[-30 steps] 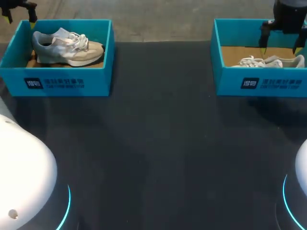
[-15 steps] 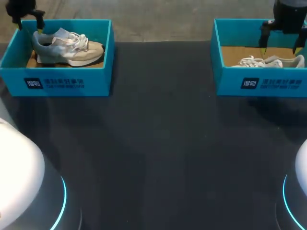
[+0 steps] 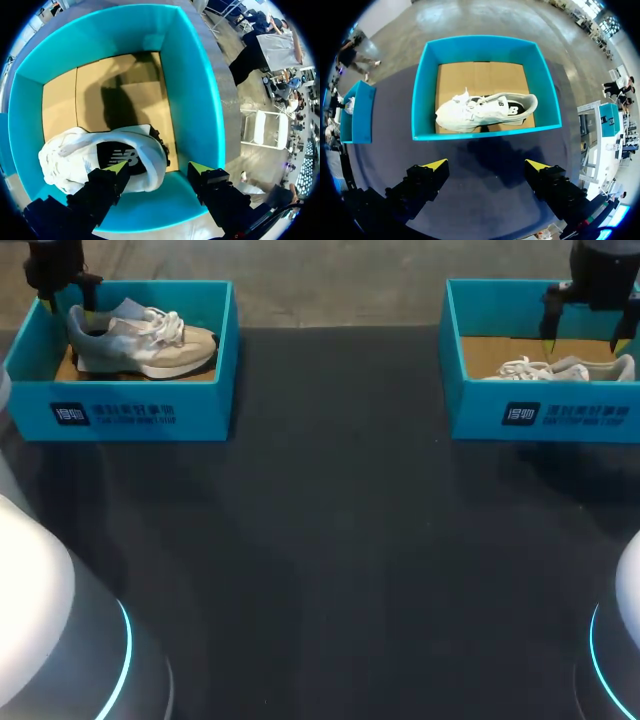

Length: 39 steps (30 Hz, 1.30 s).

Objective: Take the shoe out of the shoebox, open the shoe tongue, remove and reinsert the insole, then place the shoe into the shoebox

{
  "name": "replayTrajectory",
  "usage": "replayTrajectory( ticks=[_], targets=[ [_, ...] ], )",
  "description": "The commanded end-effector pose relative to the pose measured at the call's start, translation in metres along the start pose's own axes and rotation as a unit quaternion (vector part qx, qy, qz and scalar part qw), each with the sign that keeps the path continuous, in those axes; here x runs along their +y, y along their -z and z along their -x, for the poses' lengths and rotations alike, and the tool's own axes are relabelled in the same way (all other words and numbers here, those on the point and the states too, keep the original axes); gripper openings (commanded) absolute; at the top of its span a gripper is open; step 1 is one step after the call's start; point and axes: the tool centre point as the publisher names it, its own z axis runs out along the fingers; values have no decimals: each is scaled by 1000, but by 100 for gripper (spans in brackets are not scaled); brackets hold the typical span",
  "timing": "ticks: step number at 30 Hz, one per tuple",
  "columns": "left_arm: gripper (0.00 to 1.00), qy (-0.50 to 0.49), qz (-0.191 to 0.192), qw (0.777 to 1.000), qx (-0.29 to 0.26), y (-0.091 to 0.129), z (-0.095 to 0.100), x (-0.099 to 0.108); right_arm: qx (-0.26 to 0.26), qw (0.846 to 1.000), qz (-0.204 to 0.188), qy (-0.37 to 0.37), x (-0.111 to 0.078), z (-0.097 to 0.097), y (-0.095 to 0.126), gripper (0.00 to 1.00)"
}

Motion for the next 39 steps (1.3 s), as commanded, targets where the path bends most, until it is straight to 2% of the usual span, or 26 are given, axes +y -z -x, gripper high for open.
replayTrajectory(
  ticks=[1,5,13,17,21,33,36,39],
  targets=[
    [75,1,-6,1000,1,-11,0,7,-1,1000,0,0,0,0,0,100],
    [67,8,-12,1000,-1,-14,-1,9,-1,1000,0,0,0,0,0,100],
    [70,19,-25,1000,0,-23,0,5,-1,1000,0,0,0,0,0,100],
    [59,25,-25,999,1,-27,1,8,-1,1000,0,0,0,0,0,100],
    [66,30,-27,999,1,-32,1,11,-1,1000,0,0,0,0,0,100],
    [57,53,-40,998,-18,-49,-2,14,-1,1000,0,0,0,0,0,100],
    [65,54,-40,998,-19,-52,-1,16,-1,1000,0,0,0,0,0,100],
    [63,56,-40,997,-22,-55,-1,17,-1,1000,0,0,0,0,0,100]
  ],
)
